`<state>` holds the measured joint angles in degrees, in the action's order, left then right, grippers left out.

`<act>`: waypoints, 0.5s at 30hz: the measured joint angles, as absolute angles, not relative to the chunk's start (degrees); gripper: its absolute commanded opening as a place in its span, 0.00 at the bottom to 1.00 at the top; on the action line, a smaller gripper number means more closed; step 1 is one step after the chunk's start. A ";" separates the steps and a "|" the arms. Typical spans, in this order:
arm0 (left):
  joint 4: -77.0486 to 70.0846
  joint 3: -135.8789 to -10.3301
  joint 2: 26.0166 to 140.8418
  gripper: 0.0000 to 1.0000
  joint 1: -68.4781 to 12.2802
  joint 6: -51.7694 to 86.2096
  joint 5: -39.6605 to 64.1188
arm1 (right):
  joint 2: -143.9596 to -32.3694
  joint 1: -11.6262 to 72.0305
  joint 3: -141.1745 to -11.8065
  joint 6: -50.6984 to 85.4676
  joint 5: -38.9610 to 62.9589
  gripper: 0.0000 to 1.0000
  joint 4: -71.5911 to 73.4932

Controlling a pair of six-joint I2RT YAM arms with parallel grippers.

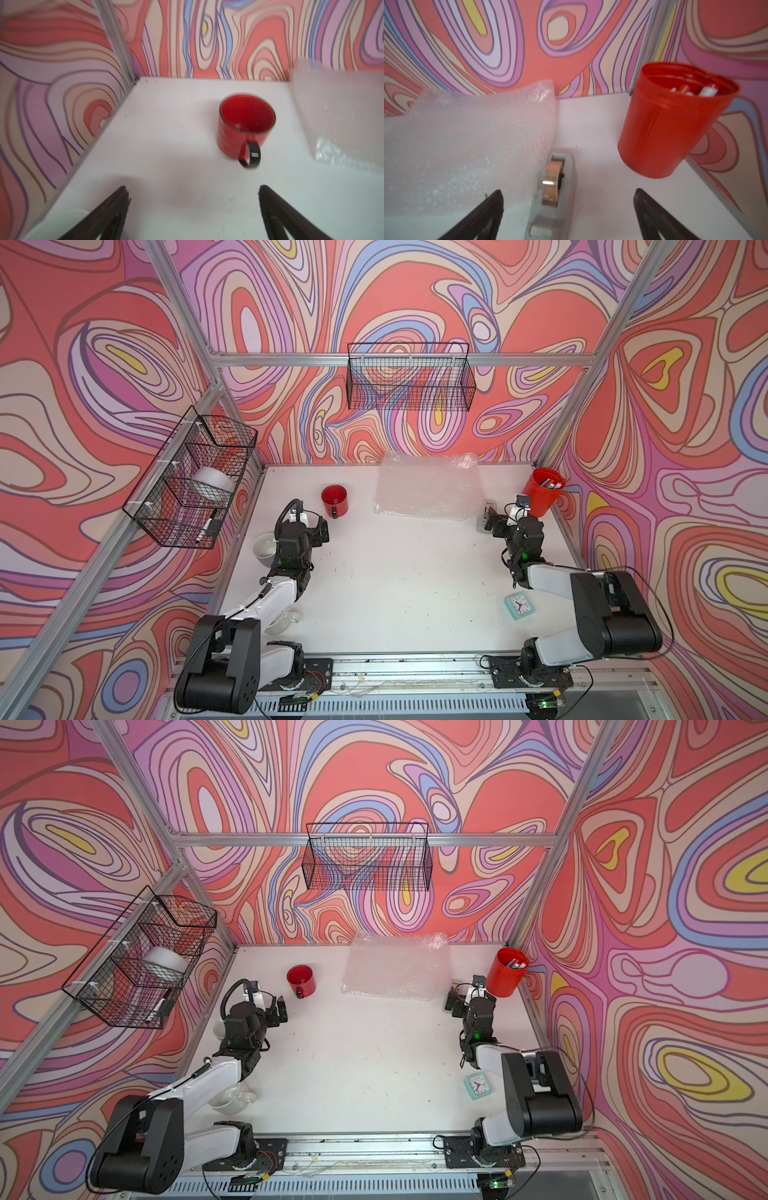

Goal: Wrap mugs in bubble wrap
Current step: Pick up the bubble wrap from the bubble wrap.

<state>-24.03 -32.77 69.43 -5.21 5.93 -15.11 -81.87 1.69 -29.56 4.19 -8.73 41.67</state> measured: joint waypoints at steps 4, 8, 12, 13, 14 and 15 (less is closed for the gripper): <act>-7.42 -47.27 68.86 1.00 -5.21 14.00 -24.01 | -77.14 1.69 -34.94 7.97 -4.32 0.98 36.32; 4.47 -51.96 68.05 1.00 -5.06 20.14 -26.87 | -74.52 1.69 -36.51 12.62 1.85 0.98 33.01; 13.02 -52.47 66.98 1.00 -4.89 24.47 -23.57 | -75.13 1.96 -44.77 19.68 3.49 0.98 20.43; 14.35 -52.93 67.02 1.00 -4.89 24.86 -22.11 | -75.81 2.09 -47.07 20.75 4.05 0.98 18.46; 15.79 -53.74 67.29 0.97 -4.89 25.30 -20.14 | -76.71 2.39 -49.74 21.65 4.51 0.99 16.51; 16.93 -54.78 67.77 0.94 -4.89 25.58 -18.39 | -77.62 3.18 -51.77 22.11 4.60 0.98 14.83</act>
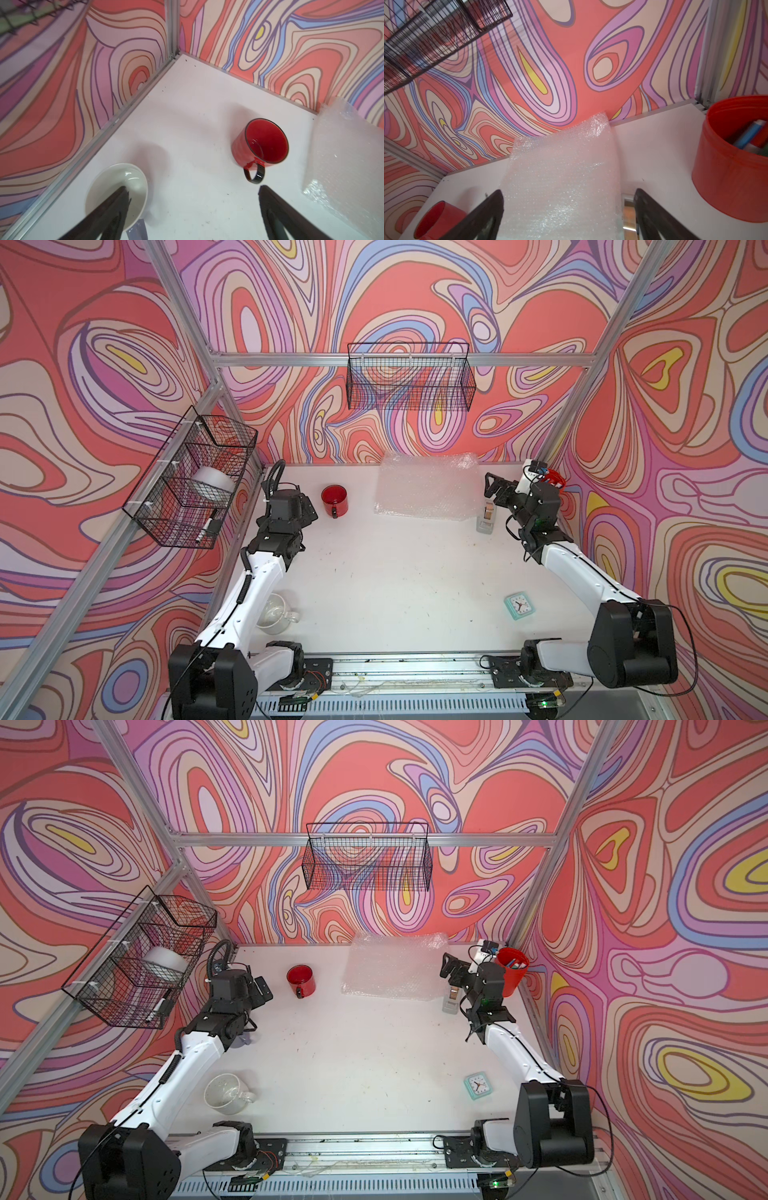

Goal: Wrap mugs in bubble wrap
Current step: Pick up the bubble wrap from the bubble wrap.

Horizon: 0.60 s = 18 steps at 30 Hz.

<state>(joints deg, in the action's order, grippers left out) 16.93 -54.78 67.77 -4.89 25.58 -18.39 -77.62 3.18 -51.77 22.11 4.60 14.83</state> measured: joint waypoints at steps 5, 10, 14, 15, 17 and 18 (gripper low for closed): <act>18.46 -61.30 75.20 0.78 -6.44 25.12 -8.84 | -82.48 12.23 -59.13 22.83 5.76 0.98 5.76; 19.14 -63.07 85.06 0.65 -8.10 23.75 -3.09 | -82.48 18.46 -62.52 22.57 12.56 0.98 -0.56; 20.51 -65.89 93.03 0.58 -8.10 21.71 -1.21 | -79.24 18.94 -63.99 22.00 16.43 0.98 -3.46; 20.64 -66.92 94.91 0.56 -8.10 21.12 -1.02 | -78.30 18.94 -64.66 21.69 16.75 0.98 -4.43; 20.69 -68.95 98.32 0.56 -8.08 20.03 -0.78 | -76.64 18.90 -66.08 21.08 16.93 0.98 -5.85; 20.69 -69.80 99.70 0.55 -8.05 19.53 -0.62 | -75.81 18.87 -66.81 20.71 16.95 0.98 -6.46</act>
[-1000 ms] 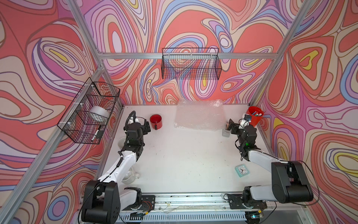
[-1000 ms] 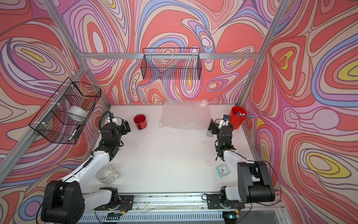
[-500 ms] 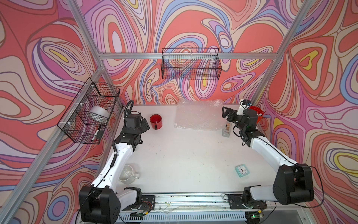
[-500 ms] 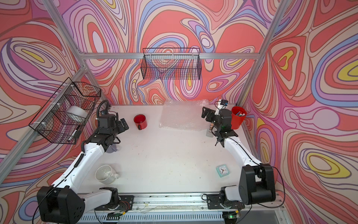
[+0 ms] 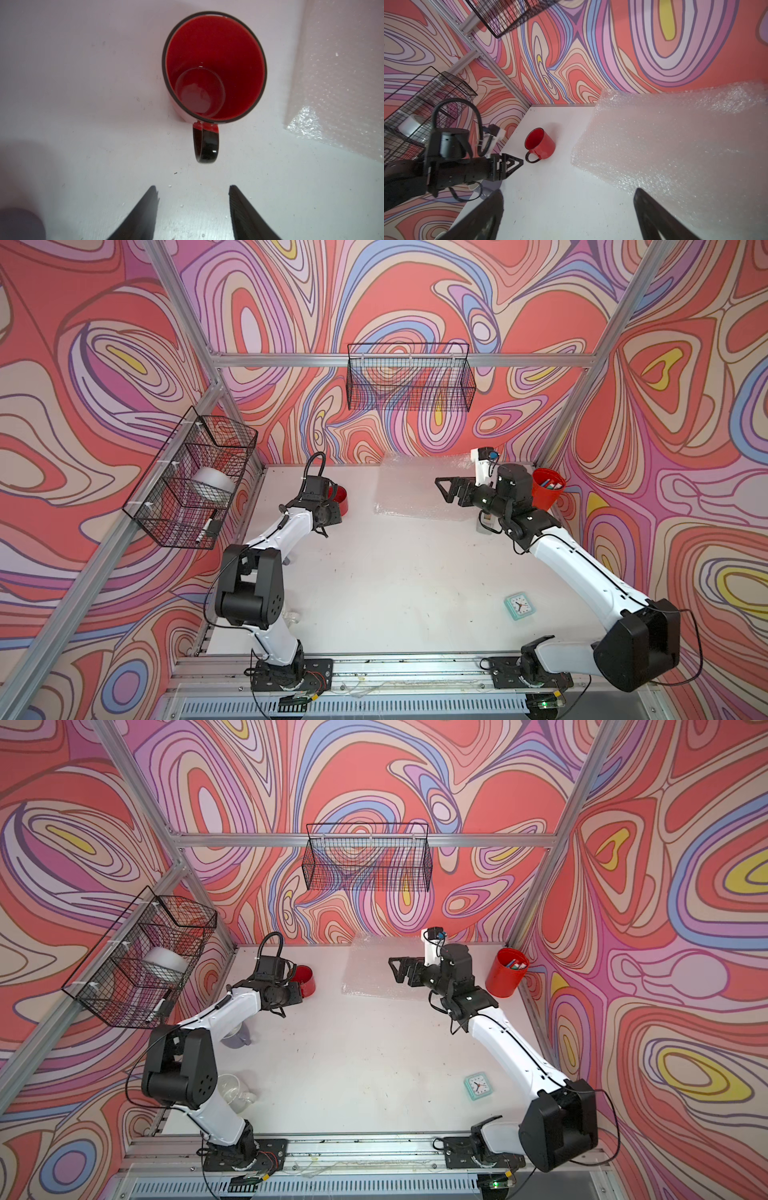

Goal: Wrap mugs in bubble wrap
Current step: Pick up the bubble wrap from the bubble wrap.

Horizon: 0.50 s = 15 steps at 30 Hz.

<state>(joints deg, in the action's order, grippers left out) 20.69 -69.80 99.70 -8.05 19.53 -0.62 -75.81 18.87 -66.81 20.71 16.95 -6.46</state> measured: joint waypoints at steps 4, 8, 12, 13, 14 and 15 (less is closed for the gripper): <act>20.73 -72.93 104.20 0.47 -7.88 17.69 -0.34 | -73.93 18.87 -67.94 19.75 16.97 0.98 -7.79; 20.99 -76.05 107.70 0.44 -7.88 16.67 -0.58 | -73.93 18.87 -67.94 19.20 16.84 0.97 -9.67; 21.26 -76.53 108.22 0.47 -7.88 16.49 -0.75 | -75.57 18.90 -69.38 19.05 12.75 0.86 -13.39; 21.23 -76.53 108.22 0.47 -7.88 16.49 -0.84 | -77.41 18.92 -71.20 19.00 10.79 0.82 -15.38; 21.28 -76.53 108.22 0.47 -7.88 16.49 -0.97 | -80.14 18.92 -73.73 18.90 8.38 0.78 -17.45; 21.30 -76.53 108.22 0.48 -7.88 16.49 -1.06 | -83.94 18.90 -77.17 18.90 5.48 0.77 -19.90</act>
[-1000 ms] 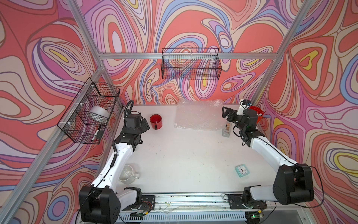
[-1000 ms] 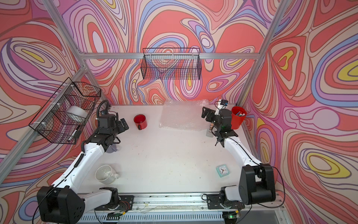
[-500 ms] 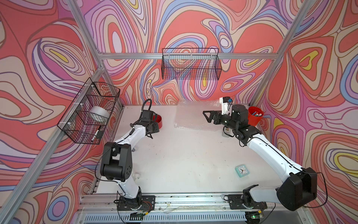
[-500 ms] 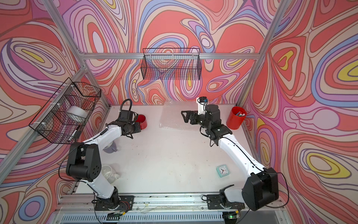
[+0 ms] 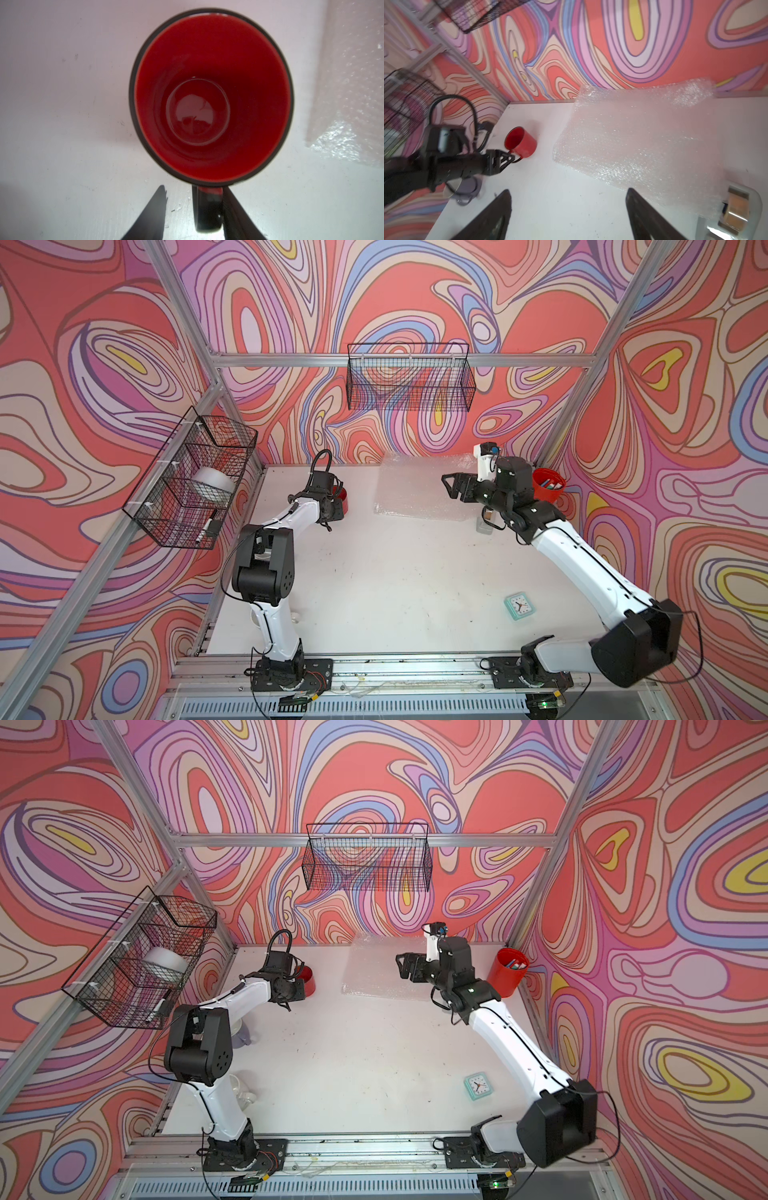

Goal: Wrap mugs in bubble wrap
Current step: Pick up the bubble wrap from the bubble wrap.

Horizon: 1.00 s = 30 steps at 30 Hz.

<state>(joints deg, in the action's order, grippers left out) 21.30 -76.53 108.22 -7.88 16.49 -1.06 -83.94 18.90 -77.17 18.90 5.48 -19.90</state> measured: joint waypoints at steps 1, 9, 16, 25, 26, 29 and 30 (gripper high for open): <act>21.30 -76.53 108.22 0.47 -7.88 16.51 -1.10 | -87.48 18.81 -80.25 18.90 3.09 0.76 -22.06; 21.58 -76.51 108.20 0.63 -7.84 16.47 -1.08 | -114.30 12.01 -95.13 20.88 -5.26 0.74 -35.97; 21.41 -72.27 102.61 0.75 -7.84 16.62 -0.10 | -128.07 1.83 -108.77 21.50 -3.07 0.70 -43.05; 20.03 -70.00 94.67 0.74 -7.84 17.12 1.45 | -139.31 1.48 -124.16 18.09 1.02 0.56 -48.27; 19.97 -69.89 94.70 0.74 -7.84 17.17 1.52 | -139.70 1.50 -124.29 17.80 1.43 0.53 -48.51; 19.99 -69.60 94.70 0.74 -7.84 17.19 1.54 | -139.96 1.58 -124.18 17.04 2.63 0.43 -49.25; 19.99 -69.60 94.70 0.74 -7.84 17.19 1.54 | -139.96 1.58 -124.18 16.82 2.83 0.40 -49.23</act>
<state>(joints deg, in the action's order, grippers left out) 19.99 -69.60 94.70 -7.84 17.19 1.54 -139.96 1.58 -124.18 16.82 2.83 -49.23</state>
